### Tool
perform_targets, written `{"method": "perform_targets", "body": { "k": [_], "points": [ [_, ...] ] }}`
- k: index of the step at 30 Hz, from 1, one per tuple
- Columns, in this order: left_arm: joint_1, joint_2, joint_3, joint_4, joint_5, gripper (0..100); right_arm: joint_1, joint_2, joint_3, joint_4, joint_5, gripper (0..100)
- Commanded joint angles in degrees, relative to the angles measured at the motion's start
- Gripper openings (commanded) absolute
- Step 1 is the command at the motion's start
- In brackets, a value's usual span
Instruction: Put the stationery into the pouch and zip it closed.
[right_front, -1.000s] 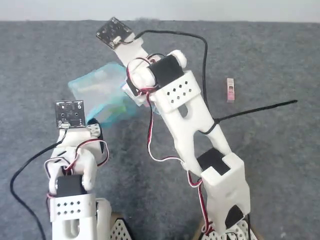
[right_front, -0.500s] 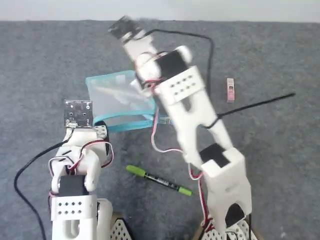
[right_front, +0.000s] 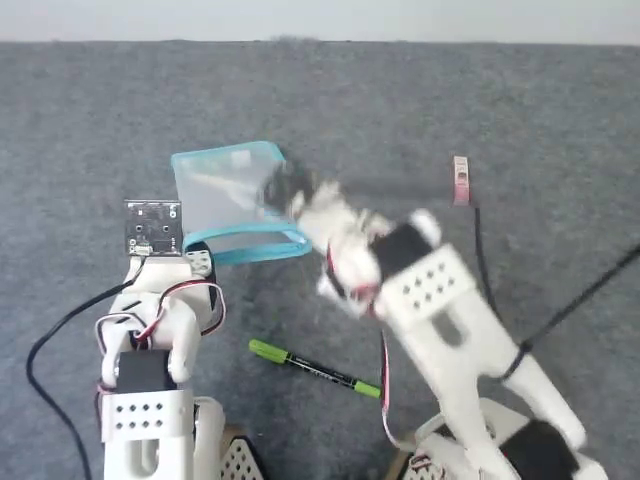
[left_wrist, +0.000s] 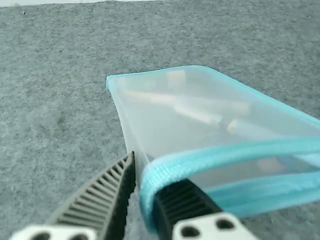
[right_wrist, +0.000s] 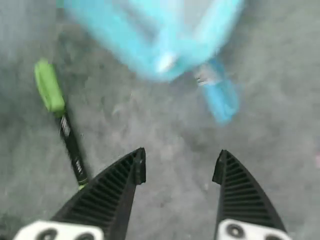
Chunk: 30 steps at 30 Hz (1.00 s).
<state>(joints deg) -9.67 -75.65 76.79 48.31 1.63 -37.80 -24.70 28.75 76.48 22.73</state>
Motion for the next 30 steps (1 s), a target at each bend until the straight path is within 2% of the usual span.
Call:
{"method": "perform_targets", "body": {
  "k": [1, 4, 7, 15, 24, 30],
  "points": [
    [-0.35, 0.18, -1.63, -2.29, -0.09, 1, -4.62, -4.88, 12.57, -2.07, 2.46, 22.0],
    [-0.35, 0.18, -1.54, -2.37, -0.09, 1, -10.15, -5.32, 17.32, -2.07, 7.82, 22.0],
    [-0.35, 0.00, -1.54, -2.37, -0.09, 1, -14.20, -4.88, 20.13, -5.23, 8.26, 22.0],
    [-0.44, -0.09, -1.45, -2.29, -0.09, 1, -13.41, -4.79, 24.44, -9.89, 10.20, 22.0],
    [-0.44, -0.09, -1.45, -2.29, -0.09, 1, -12.88, -4.79, 28.04, -8.31, 9.67, 22.0],
    [-0.44, -0.09, -1.36, -2.11, -0.18, 1, -11.82, -6.29, 28.13, -7.52, 1.76, 22.0]
  ]
}}
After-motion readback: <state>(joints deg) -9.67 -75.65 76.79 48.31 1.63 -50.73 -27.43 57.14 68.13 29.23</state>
